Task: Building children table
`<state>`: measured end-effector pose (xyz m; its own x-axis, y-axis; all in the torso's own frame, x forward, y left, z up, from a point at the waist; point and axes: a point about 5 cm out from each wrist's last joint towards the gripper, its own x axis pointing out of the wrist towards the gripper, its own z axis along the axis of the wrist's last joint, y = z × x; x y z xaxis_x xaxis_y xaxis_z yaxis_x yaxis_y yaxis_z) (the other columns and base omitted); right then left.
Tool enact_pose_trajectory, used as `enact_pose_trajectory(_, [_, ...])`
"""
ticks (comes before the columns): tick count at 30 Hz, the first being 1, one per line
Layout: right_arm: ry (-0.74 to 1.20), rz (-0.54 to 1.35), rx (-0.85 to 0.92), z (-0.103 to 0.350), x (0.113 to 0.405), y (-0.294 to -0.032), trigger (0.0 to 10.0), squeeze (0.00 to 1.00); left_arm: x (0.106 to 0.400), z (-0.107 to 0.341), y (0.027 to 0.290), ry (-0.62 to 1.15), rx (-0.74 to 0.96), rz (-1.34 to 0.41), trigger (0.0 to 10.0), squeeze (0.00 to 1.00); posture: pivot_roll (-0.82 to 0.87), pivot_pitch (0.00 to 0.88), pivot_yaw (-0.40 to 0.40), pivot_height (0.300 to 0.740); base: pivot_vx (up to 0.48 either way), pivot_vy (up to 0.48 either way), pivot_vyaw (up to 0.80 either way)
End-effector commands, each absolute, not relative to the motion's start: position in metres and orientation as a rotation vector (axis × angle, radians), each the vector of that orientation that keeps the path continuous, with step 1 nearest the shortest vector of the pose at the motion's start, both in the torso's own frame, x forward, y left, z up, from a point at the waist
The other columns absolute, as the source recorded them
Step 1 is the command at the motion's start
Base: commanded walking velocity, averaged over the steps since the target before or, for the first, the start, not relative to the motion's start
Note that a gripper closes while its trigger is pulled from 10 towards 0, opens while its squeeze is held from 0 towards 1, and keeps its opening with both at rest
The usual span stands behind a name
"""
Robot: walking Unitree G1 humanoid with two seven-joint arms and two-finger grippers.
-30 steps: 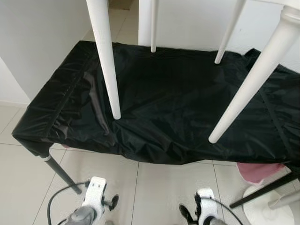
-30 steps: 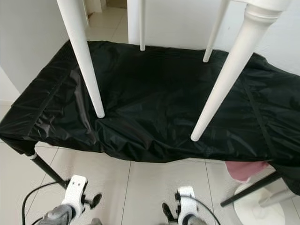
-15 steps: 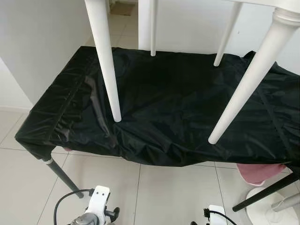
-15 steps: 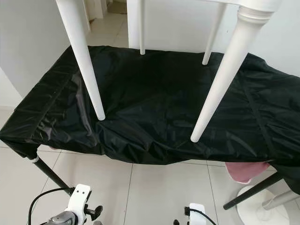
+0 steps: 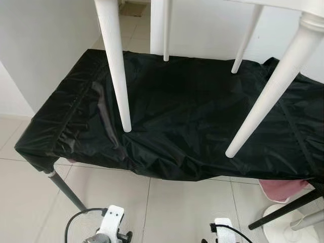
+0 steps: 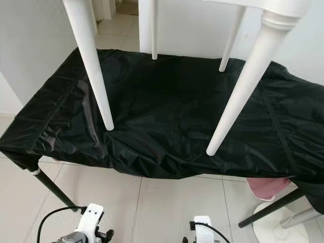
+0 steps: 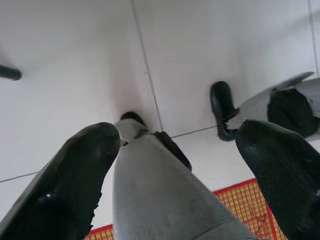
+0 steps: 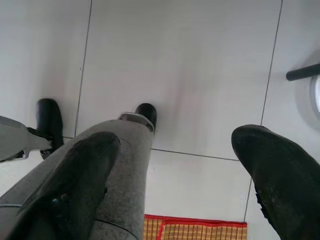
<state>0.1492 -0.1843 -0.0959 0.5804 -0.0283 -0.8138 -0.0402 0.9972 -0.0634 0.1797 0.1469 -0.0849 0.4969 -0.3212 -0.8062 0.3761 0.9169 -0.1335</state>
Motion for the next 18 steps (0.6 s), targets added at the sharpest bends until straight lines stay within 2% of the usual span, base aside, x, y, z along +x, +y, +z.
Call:
enact_pose_trajectory(1, [0.991,0.003,-0.093,-0.0991,0.1421,-0.1864,10.0,0.00,0.1796,-0.0868,0.1506,0.975,0.119,-0.333,10.0,0.00,0.01,0.000,-0.051,0.740,0.000,0.000,0.00])
enact_pose_trajectory(18, [1.004,0.010,-0.135,-0.0998,0.1421,-0.1842,10.0,0.00,0.1786,-0.0876,0.1512,0.989,0.135,-0.333,10.0,0.00,-0.01,0.000,-0.031,0.740,0.000,0.000,0.00])
